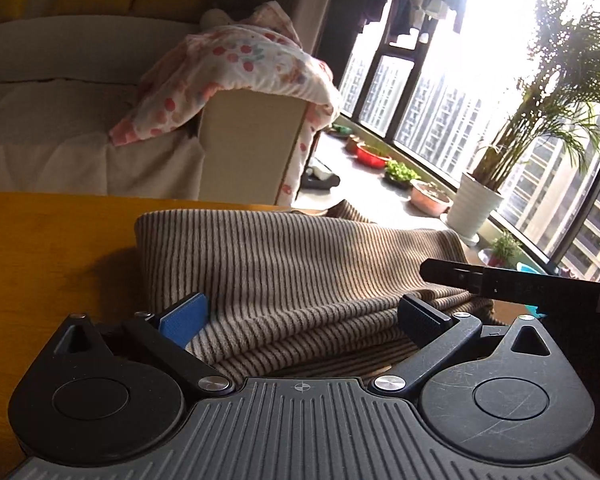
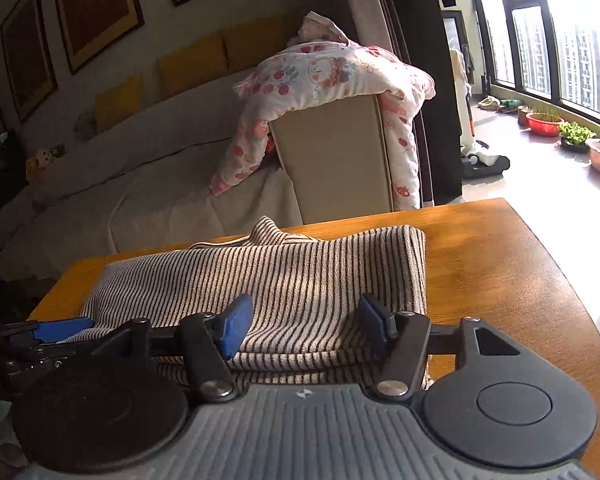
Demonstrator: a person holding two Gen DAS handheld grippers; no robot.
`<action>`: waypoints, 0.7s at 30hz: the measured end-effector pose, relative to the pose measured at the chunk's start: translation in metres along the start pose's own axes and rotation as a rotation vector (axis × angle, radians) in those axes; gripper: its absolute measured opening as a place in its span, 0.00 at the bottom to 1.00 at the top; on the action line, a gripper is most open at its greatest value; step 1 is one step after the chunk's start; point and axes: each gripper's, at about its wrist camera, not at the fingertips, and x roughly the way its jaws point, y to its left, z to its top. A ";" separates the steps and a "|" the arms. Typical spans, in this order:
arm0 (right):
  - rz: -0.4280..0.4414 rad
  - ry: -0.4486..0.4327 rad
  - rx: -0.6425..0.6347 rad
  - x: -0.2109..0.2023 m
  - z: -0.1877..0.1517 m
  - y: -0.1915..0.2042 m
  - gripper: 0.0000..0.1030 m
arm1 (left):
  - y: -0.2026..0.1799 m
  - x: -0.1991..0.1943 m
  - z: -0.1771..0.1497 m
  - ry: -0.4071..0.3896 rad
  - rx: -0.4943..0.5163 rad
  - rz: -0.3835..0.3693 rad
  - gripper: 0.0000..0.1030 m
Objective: Fold clothes
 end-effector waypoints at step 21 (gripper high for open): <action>0.268 0.208 0.082 0.000 0.056 0.054 0.68 | -0.013 -0.034 -0.025 0.018 0.054 0.021 1.00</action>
